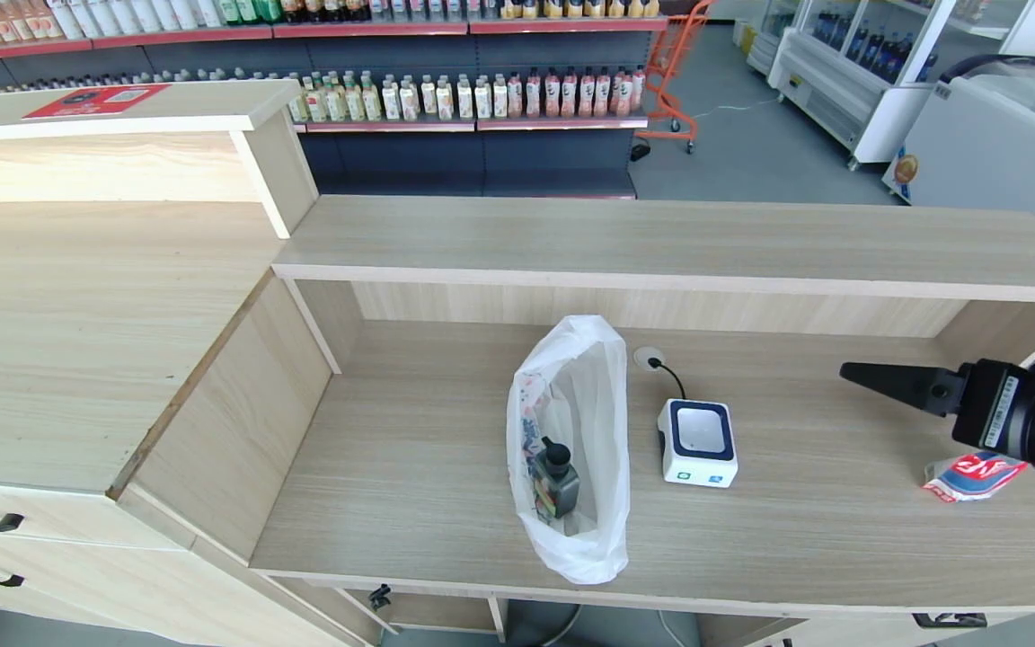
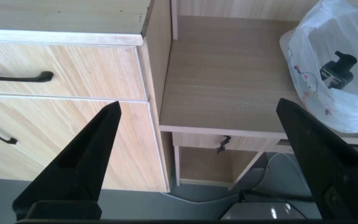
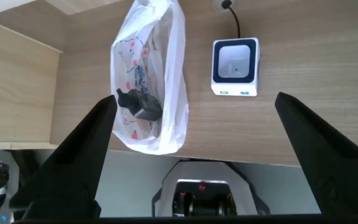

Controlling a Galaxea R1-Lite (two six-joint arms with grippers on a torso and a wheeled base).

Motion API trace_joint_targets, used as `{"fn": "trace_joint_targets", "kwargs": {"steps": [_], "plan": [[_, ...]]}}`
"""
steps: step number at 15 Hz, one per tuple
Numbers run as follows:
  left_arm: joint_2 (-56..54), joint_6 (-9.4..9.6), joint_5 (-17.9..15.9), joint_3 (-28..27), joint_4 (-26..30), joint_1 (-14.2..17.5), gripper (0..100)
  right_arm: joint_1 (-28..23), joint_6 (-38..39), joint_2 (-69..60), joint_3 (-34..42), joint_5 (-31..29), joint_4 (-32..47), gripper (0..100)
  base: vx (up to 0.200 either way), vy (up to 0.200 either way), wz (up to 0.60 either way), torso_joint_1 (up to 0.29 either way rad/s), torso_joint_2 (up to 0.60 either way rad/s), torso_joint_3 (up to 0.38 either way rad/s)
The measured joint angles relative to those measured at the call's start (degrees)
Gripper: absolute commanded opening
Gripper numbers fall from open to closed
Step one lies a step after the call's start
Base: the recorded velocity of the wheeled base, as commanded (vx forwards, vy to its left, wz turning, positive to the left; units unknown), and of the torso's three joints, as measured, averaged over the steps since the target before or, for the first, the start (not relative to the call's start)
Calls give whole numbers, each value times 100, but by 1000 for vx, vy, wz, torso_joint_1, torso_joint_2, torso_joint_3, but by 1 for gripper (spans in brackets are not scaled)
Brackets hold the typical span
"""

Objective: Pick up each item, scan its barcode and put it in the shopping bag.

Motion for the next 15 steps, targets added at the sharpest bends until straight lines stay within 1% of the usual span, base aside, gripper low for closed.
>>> {"fn": "trace_joint_targets", "kwargs": {"steps": [2,8,15], "plan": [[0,0,0,0,0,0,100,-44,20,-141,72,5,115,100,0,-200,0,2,5,2],[2,0,0,0,0,-2,100,-207,202,-260,235,13,106,100,0,-200,0,-2,2,5],[2,-5,0,0,0,0,100,-234,238,-194,382,2,108,100,0,-200,0,3,3,2]]}}
